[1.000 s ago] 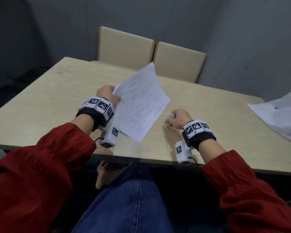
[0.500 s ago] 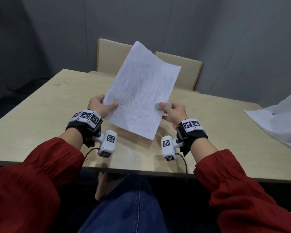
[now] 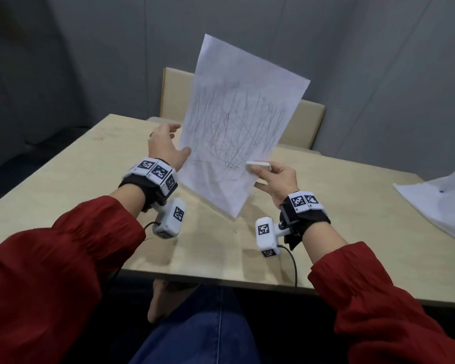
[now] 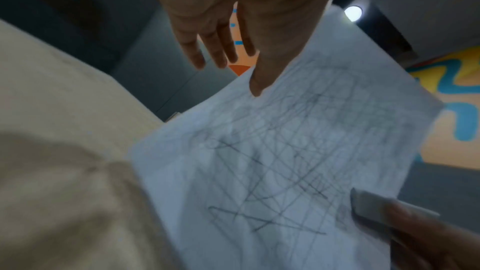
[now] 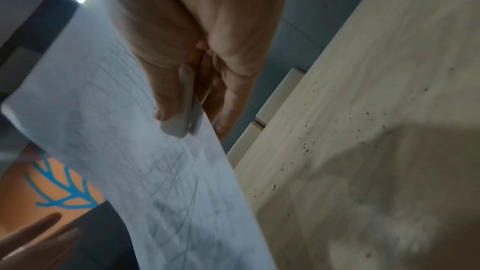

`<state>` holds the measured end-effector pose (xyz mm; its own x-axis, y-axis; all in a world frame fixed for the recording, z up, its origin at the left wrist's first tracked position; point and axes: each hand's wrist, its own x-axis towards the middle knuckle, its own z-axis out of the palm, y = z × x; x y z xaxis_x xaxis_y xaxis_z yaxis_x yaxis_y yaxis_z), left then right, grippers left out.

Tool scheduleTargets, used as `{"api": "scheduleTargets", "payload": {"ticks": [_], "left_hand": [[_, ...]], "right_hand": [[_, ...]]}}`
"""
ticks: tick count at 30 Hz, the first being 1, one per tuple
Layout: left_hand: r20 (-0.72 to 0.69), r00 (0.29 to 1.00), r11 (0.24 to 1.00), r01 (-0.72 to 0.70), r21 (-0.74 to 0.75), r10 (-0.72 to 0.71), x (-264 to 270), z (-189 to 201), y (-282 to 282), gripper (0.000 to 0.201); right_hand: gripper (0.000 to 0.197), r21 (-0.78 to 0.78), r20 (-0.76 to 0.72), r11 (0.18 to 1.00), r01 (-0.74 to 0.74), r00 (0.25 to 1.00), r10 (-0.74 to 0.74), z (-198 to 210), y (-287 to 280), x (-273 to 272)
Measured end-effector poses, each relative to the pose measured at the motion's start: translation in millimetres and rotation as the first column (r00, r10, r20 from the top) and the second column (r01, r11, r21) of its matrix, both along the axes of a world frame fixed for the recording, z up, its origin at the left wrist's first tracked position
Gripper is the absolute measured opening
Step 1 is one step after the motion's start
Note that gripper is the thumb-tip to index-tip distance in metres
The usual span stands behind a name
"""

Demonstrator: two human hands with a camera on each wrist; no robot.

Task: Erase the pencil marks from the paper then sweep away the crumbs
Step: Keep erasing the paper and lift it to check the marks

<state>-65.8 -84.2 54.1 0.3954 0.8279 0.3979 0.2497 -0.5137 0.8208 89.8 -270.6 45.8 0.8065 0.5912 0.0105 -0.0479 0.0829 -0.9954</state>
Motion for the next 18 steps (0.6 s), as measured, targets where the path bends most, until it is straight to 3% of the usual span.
{"api": "scheduleTargets", "payload": {"ticks": [4,7,9,11,13,15,17,18], "left_hand": [[-0.103,0.993,0.965,0.089,0.245,-0.066,12.6,8.1,-6.9,0.043],[-0.273,0.957,0.912,0.199,0.358,-0.102,20.9,5.7,-12.7,0.041],[-0.415,0.901,0.906,0.276,0.321,-0.127,25.0,-0.4,-13.6,0.041],[-0.625,0.751,0.905,0.393,0.161,-0.215,29.1,-12.8,-11.2,0.039],[-0.829,0.506,0.889,0.457,0.021,-0.24,34.9,-30.0,-5.7,0.04],[-0.938,0.281,0.887,0.458,-0.055,-0.203,40.1,-51.2,1.6,0.057],[-0.963,0.17,0.883,0.455,-0.113,-0.211,47.1,-66.8,8.6,0.069],[-0.964,0.153,0.877,0.464,-0.123,-0.216,50.7,-70.2,11.7,0.074]], "right_hand": [[0.005,-0.122,-0.037,0.987,-0.108,0.994,0.104,-6.6,3.0,-13.7],[0.018,-0.23,-0.01,0.964,-0.138,0.99,0.139,-19.6,11.7,-26.3],[0.017,-0.316,0.035,0.94,-0.127,0.989,0.146,-29.3,17.1,-32.5],[0.018,-0.392,0.075,0.91,-0.132,0.982,0.175,-40.4,22.7,-32.1],[0.022,-0.485,0.139,0.865,-0.129,0.965,0.223,-44.9,29.7,-28.6],[0.027,-0.613,0.259,0.786,-0.08,0.92,0.295,-41.8,32.8,-23.3],[0.027,-0.701,0.379,0.712,0.032,0.863,0.334,-32.3,32.4,-18.7],[0.023,-0.718,0.415,0.692,0.07,0.842,0.345,-28.5,32.1,-14.4]]}}
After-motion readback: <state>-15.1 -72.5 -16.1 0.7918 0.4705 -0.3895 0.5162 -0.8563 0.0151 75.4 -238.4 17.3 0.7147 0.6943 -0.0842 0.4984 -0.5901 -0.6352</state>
